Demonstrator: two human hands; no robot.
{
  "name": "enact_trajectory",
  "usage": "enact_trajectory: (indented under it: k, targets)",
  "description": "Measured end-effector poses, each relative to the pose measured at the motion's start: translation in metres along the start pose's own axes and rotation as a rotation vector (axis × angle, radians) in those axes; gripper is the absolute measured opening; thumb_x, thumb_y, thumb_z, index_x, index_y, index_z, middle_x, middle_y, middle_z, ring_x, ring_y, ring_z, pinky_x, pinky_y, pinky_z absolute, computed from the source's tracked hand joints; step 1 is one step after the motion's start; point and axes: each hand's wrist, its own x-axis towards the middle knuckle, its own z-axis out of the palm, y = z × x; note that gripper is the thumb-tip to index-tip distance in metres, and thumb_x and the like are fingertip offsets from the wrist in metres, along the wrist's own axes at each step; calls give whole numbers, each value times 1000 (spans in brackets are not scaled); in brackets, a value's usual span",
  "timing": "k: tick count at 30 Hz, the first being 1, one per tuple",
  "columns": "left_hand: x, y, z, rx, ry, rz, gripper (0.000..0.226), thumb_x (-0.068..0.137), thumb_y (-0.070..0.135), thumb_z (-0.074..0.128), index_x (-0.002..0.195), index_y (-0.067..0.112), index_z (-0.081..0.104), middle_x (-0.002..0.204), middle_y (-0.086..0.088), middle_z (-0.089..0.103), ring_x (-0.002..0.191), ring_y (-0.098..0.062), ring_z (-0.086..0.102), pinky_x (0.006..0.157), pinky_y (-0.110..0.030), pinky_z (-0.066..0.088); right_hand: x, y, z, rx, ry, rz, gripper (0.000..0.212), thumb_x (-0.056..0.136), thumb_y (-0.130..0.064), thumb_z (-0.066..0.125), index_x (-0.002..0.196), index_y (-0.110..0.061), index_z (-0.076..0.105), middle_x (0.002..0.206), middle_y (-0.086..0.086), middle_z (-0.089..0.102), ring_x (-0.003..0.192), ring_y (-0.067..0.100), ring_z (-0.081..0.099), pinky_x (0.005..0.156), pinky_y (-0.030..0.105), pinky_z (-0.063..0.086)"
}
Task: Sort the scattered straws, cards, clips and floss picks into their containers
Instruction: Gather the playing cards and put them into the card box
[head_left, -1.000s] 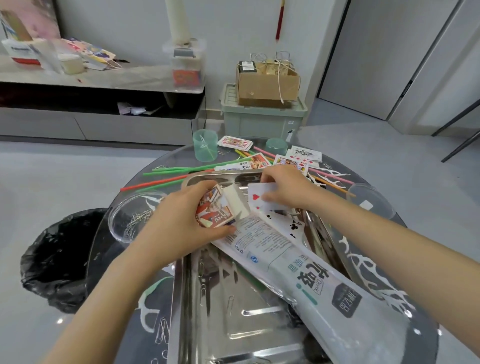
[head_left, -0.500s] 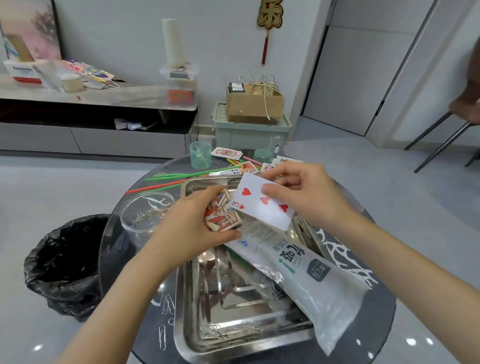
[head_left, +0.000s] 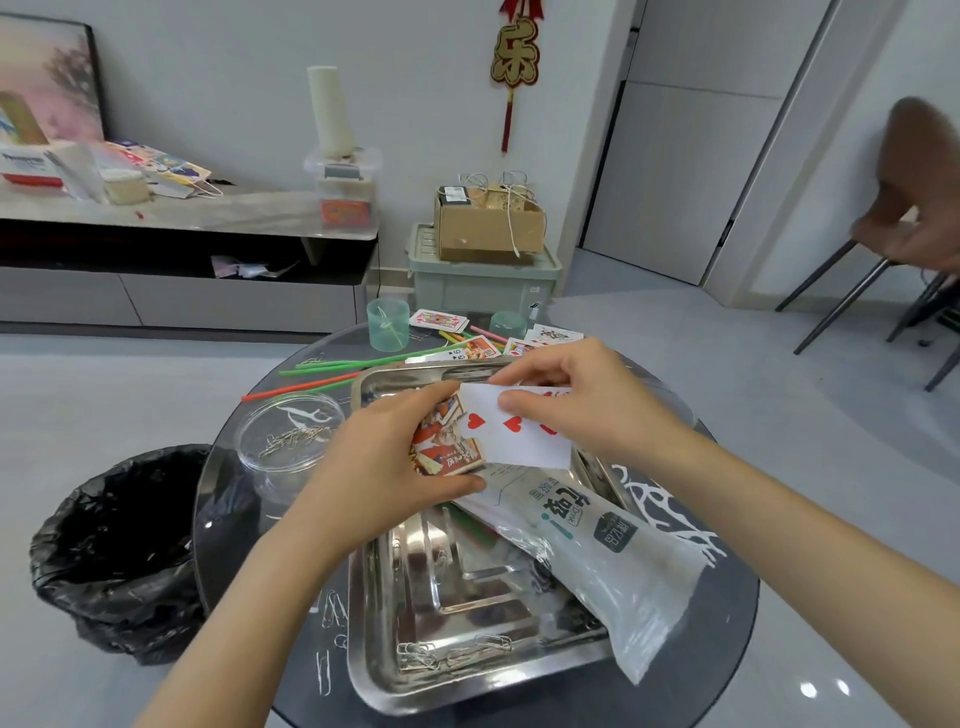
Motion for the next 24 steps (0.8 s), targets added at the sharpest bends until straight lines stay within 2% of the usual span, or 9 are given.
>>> enact_trajectory:
  k: [2,5,8,12,14,19,22,24]
  targets:
    - [0,0,1,-12,-1,-3,85,59,58,75,135,30,48,112,15,61,99,-5,57,84,-25,49,3,0,1,-25,-15,0,16,85,-17,68,88,-32,73,80,-26,64,75,-14,59,52,4,42]
    - [1,1,1,-62,-9,-1,80,59,57,75,131,32,50,104,23,60,93,4,56,76,-8,43,9,-1,-1,-56,-49,21,15,87,-19,67,92,-30,75,81,-25,64,73,-18,56,54,1,39]
    - [3,2,0,-83,-20,-3,78,60,55,77,130,34,50,98,30,57,95,13,52,73,0,38,13,-4,-9,-86,-109,50,15,87,-19,67,91,-31,75,85,-20,68,77,-4,62,54,4,41]
    - [4,1,0,-52,-36,4,82,61,55,78,135,35,47,104,22,60,92,6,55,74,-4,40,16,-9,-13,-138,-164,46,14,87,-18,67,93,-26,76,82,-13,70,74,-3,62,54,6,42]
    - [3,1,-1,-45,-45,12,85,60,58,75,137,35,46,104,19,61,93,2,55,77,-9,41,16,-10,-15,-153,-186,49,14,88,-18,66,94,-24,76,84,-9,72,77,0,63,59,11,45]
    - [1,1,-1,3,-57,8,90,58,64,73,139,39,44,103,14,57,95,-5,52,80,-22,43,15,-12,-20,-152,-261,56,15,88,-19,66,88,-32,74,83,-5,72,80,10,64,63,20,47]
    - [0,3,0,-17,-72,21,89,57,66,71,138,43,42,102,15,54,94,-3,49,76,-16,39,15,-15,-21,-180,-301,66,14,87,-19,67,88,-31,74,77,-5,71,71,3,59,54,11,41]
    - [0,6,0,-57,-80,24,89,56,66,71,137,44,41,103,16,52,94,-1,49,75,-12,37,16,-16,-22,-201,-326,80,13,87,-20,68,87,-32,72,80,-4,72,67,-1,59,53,9,42]
